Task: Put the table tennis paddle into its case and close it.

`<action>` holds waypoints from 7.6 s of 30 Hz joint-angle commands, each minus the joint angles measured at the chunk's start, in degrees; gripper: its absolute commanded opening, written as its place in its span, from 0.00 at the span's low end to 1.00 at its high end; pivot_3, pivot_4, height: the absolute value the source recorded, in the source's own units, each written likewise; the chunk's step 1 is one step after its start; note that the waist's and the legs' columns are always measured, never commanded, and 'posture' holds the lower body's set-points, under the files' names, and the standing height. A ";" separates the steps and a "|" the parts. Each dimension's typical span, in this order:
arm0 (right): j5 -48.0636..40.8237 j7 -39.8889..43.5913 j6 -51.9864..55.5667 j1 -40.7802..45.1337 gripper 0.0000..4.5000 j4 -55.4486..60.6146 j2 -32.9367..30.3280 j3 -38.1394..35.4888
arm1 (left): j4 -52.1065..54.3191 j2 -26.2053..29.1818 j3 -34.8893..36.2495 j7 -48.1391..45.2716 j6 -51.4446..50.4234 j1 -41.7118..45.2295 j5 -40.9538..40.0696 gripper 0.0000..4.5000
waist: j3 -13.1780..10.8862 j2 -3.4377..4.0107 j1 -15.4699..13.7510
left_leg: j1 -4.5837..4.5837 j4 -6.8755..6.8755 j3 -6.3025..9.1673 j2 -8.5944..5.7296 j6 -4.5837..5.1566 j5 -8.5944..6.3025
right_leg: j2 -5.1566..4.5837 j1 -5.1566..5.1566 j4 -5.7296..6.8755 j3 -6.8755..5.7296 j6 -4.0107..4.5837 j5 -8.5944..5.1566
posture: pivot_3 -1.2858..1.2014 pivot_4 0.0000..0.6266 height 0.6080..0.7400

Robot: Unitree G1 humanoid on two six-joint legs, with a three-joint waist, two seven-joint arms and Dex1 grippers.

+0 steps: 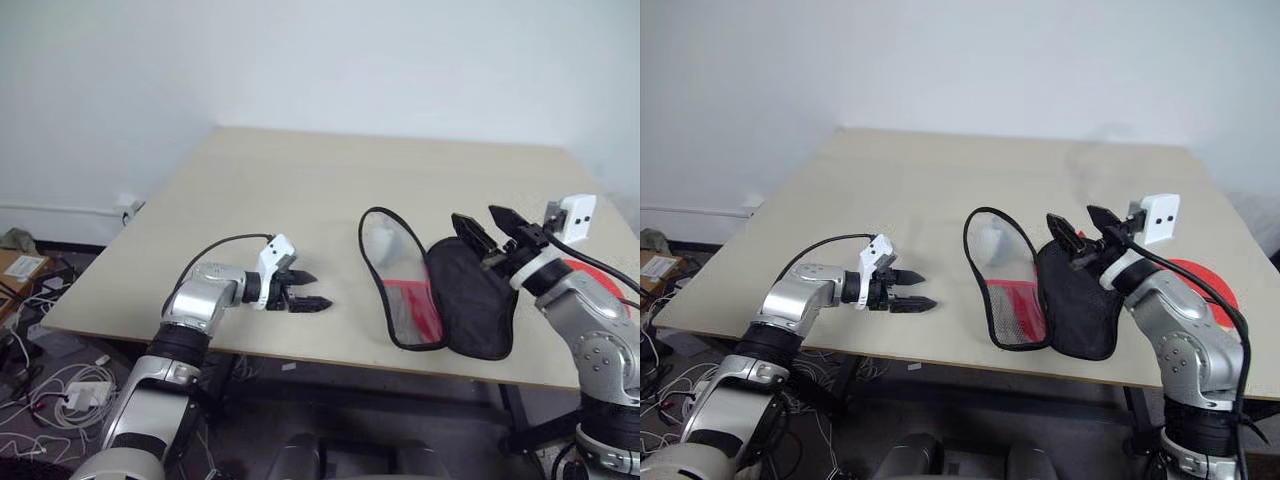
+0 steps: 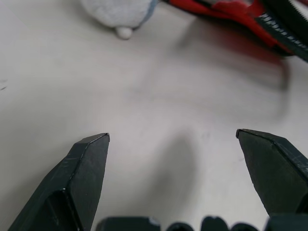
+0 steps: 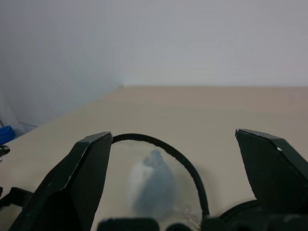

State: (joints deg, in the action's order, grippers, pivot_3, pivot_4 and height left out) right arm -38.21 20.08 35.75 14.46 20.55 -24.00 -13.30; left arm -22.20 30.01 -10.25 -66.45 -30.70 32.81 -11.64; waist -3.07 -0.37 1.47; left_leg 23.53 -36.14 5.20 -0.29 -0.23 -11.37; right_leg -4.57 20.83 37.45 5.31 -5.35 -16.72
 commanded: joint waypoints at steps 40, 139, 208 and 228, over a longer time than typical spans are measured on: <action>2.65 -13.49 28.38 -20.30 0.99 -0.67 -7.80 -30.48 | -8.00 -11.24 -8.74 -10.15 7.06 10.94 1.77 1.00 | -0.05 -0.07 -0.01 | 0.05 0.01 -0.23 -0.03 0.01 0.21 | -0.01 0.10 0.11 0.20 0.03 0.02 | 0.52 0.00 1.00; 25.28 -24.59 39.14 -7.21 0.25 6.95 16.08 -1.83 | -15.65 -15.72 -7.77 -9.86 12.41 15.80 5.09 1.00 | -0.36 0.26 1.21 | 0.22 0.05 0.04 0.24 -0.03 0.32 | 0.38 0.37 0.33 0.17 0.17 0.16 | 0.52 0.00 1.00; 4.39 -22.14 5.79 5.57 0.99 14.79 12.08 -26.41 | -23.03 -40.01 -5.21 5.21 30.18 23.14 5.41 1.00 | -0.10 0.46 0.36 | 0.24 0.10 -0.10 0.29 -0.03 0.32 | 0.47 0.45 0.28 0.30 0.21 0.18 | 0.52 0.00 1.00; 11.22 -22.94 16.49 -6.33 0.99 11.47 8.06 0.35 | -20.75 -18.45 -1.88 -12.89 20.26 22.03 2.32 1.00 | -0.14 0.65 1.56 | 0.17 0.22 -0.09 0.49 -0.03 0.32 | 0.69 0.56 0.31 0.38 0.34 0.23 | 0.52 0.00 1.00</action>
State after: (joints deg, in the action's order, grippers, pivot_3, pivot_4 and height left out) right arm -27.94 -2.39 52.61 7.08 30.29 -16.31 -14.30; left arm -45.56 10.60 -13.29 -76.57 -9.86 54.33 -7.79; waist -3.21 0.28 3.03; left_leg 23.71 -35.94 5.12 0.19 -0.26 -11.04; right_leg -3.90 21.35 37.75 5.66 -5.02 -16.49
